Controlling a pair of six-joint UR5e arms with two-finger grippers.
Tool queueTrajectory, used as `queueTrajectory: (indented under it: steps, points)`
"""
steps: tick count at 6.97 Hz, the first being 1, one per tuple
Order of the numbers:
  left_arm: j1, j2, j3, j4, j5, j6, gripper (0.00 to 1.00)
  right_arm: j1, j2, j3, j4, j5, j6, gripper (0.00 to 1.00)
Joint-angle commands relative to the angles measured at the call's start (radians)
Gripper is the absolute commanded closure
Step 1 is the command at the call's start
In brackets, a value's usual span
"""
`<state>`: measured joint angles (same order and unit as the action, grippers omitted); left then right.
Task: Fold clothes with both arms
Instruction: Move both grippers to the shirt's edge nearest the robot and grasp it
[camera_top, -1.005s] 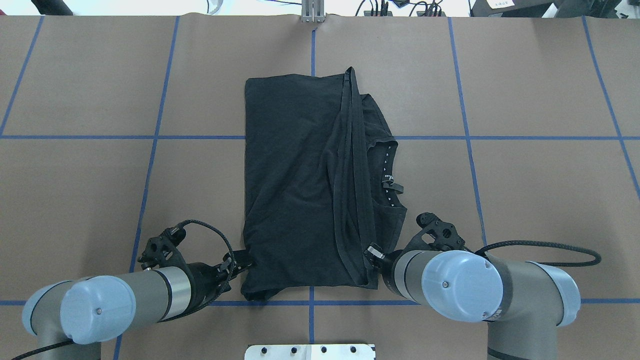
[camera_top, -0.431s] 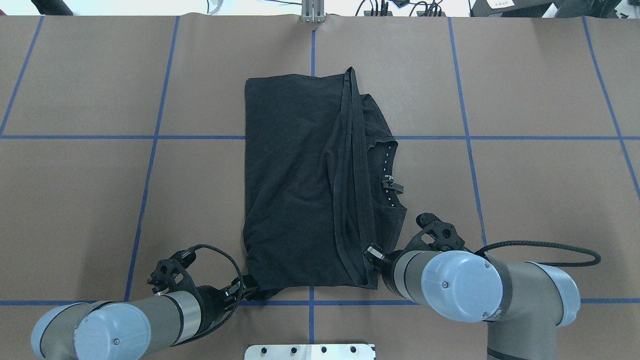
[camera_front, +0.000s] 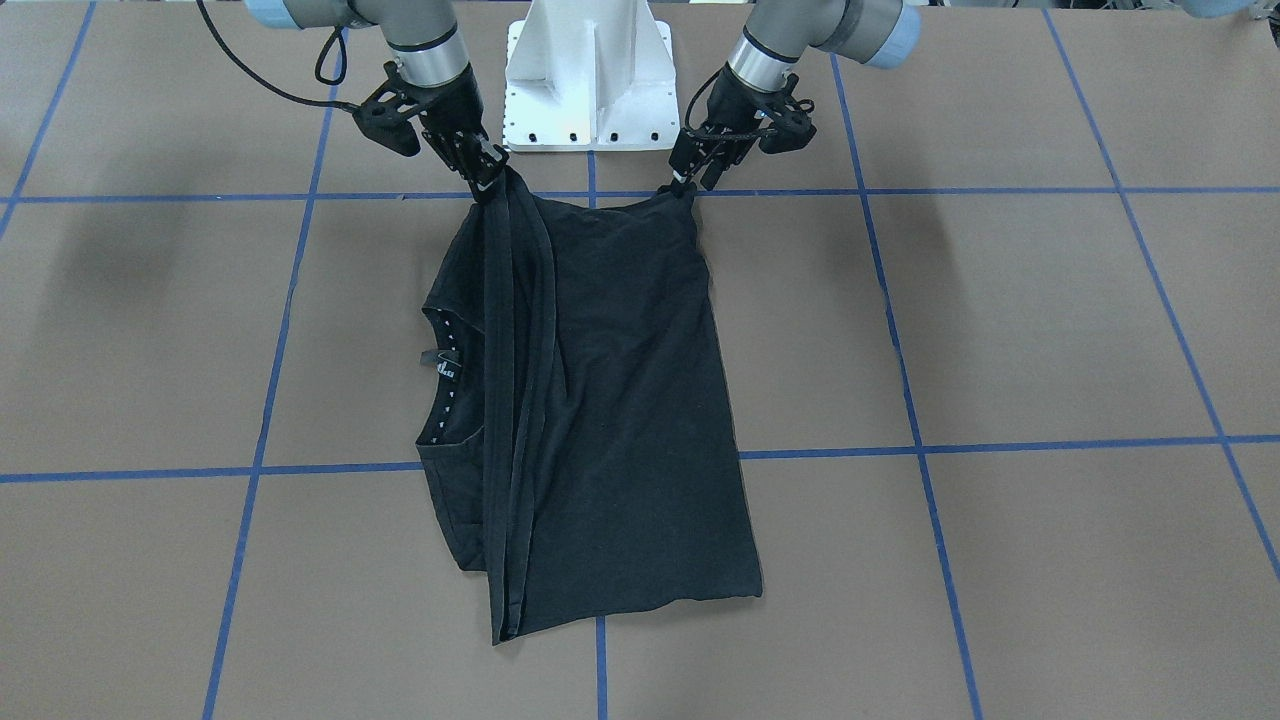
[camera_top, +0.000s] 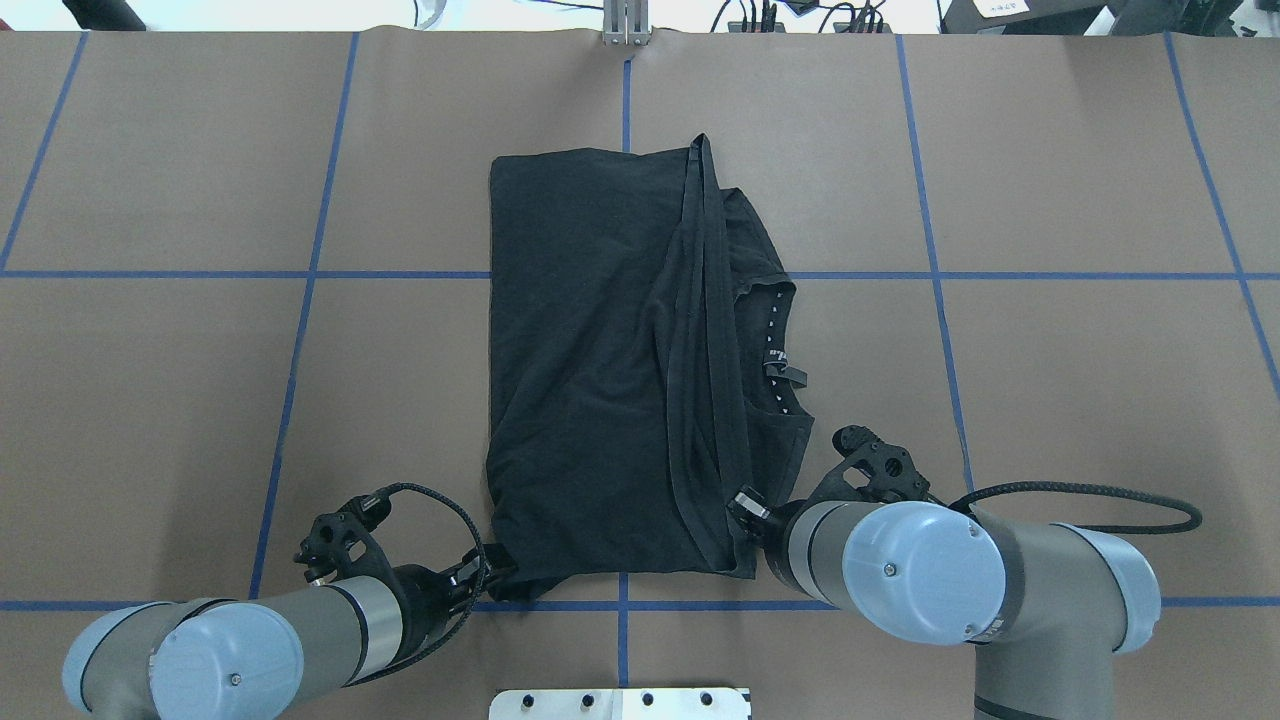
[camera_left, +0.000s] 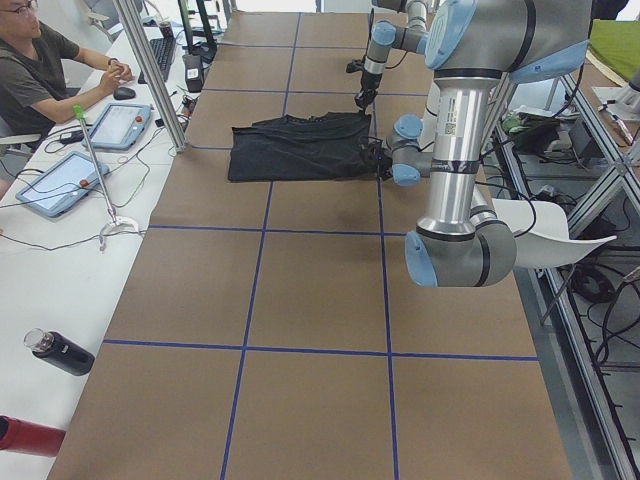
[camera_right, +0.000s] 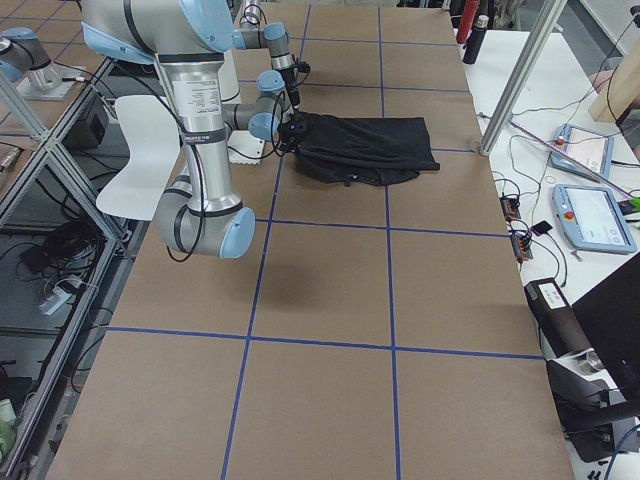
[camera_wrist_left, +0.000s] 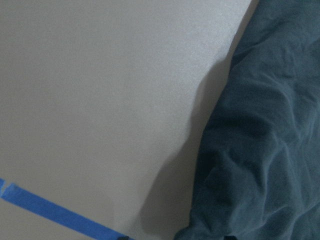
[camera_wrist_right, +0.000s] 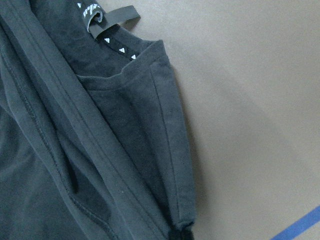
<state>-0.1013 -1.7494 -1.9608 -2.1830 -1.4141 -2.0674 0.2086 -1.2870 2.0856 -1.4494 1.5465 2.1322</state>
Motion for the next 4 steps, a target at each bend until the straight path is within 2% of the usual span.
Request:
queueTrajectory:
  steps: [1,2,3,4]
  points:
    - [-0.001,-0.002,0.0,0.0,0.011,0.0,0.59,0.0,-0.002,0.001,0.0,0.0,0.0,1.0]
    - [-0.001,-0.002,-0.001,0.0,0.024,-0.003,0.95,0.0,-0.002,0.001,0.0,0.0,0.0,1.0]
    - [-0.001,-0.015,-0.001,0.002,0.059,-0.013,1.0,-0.002,0.0,-0.001,0.0,0.0,0.0,1.0]
    - [-0.001,-0.021,-0.004,0.006,0.06,-0.013,1.0,-0.002,0.0,-0.001,0.0,0.0,0.0,1.0]
